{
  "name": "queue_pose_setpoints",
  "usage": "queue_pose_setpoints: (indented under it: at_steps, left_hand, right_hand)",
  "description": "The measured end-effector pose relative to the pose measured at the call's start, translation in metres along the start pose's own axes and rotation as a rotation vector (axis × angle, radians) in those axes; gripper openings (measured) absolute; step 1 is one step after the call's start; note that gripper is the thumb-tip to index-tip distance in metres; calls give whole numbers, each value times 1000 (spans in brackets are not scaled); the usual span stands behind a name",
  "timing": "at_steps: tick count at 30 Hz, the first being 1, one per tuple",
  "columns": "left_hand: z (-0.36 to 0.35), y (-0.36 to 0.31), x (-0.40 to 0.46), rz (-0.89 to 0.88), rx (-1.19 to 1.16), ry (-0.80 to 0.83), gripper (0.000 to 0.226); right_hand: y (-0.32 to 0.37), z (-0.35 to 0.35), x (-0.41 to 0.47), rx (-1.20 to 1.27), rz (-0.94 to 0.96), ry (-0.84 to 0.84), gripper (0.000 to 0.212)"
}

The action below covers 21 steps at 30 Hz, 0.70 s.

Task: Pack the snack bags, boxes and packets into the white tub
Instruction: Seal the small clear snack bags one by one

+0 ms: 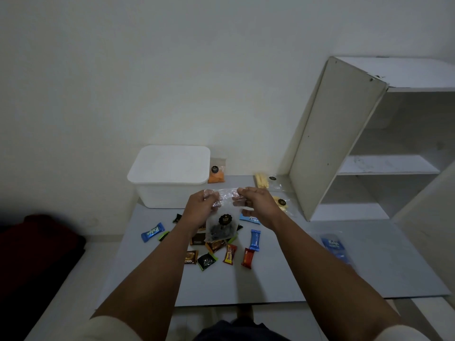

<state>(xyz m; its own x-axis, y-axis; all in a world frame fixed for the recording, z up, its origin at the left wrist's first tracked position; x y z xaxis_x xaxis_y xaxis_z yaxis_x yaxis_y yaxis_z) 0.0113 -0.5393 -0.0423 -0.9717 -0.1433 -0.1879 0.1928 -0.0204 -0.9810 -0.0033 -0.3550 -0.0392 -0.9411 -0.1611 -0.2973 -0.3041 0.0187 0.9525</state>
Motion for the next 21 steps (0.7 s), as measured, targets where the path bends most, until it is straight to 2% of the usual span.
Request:
queue_pose_setpoints:
  at_steps: [3,8,16,21]
  left_hand:
    - [1,2,0,6,5,0,18]
    - [4,2,-1,11,-32,7,21]
    - [2,-2,-2,-2,17,38,22]
    - [1,-3,-4,-14,40,65,25]
  right_hand:
    - [-3,0,0,-2,7,-4,30]
    - [3,6,0,-8,93,-112,27]
    - [8,-6,0,-49,123,-54,8]
    - [10,-7,0,-78,105,-26,7]
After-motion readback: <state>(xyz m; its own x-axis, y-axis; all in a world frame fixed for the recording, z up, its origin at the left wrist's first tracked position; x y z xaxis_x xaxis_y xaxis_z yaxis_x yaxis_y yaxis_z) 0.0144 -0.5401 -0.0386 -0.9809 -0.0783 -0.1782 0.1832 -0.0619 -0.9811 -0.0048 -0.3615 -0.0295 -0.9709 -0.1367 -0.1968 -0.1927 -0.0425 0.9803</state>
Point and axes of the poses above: each hand's wrist, its own x-axis towards the middle knuckle, its own z-axis out of the back of the hand, y = z × x, the point moved 9 cm from there along x, towards the middle knuckle, and after that the axes turned 2 degrees about -y, right-handed, at the moved point
